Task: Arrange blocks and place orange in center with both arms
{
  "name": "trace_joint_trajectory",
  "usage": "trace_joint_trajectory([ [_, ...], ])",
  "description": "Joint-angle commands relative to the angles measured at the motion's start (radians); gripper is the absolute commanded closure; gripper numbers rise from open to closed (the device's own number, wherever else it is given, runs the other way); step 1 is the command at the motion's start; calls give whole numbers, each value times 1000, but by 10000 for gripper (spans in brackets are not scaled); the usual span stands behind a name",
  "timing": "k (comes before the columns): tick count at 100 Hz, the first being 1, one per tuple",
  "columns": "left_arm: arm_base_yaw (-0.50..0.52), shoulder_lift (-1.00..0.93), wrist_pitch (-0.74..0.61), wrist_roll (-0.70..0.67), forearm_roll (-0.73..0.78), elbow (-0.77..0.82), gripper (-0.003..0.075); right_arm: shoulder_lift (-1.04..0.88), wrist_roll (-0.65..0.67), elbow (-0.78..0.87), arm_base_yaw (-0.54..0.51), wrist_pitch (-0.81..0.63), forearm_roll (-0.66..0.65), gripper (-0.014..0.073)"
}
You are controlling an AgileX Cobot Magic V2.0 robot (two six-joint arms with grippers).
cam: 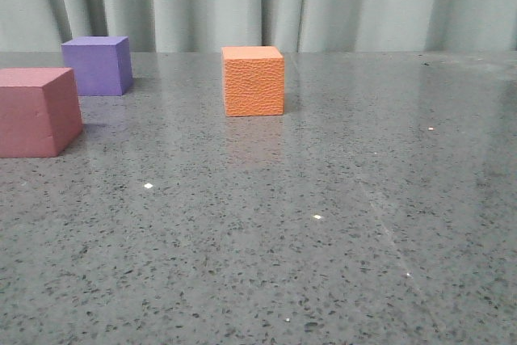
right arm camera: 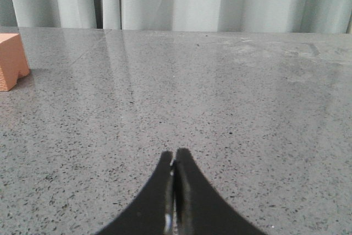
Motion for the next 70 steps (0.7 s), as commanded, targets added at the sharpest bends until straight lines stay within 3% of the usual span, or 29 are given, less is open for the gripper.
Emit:
trace_joint_trajectory([
  [1, -2, -32, -101, -16, -10, -7, 730, -19, -10, -13, -6, -89, 1, 661],
  [16, -2, 17, 23, -45, -67, -175, 730, -19, -10, -13, -6, -85, 1, 661],
  [51, -2, 439, 564, -45, -190, -726, 730, -19, -10, -13, -6, -84, 1, 661],
  [70, -2, 641, 706, -45, -190, -931, 730, -19, -10, -13, -6, -84, 1, 661],
])
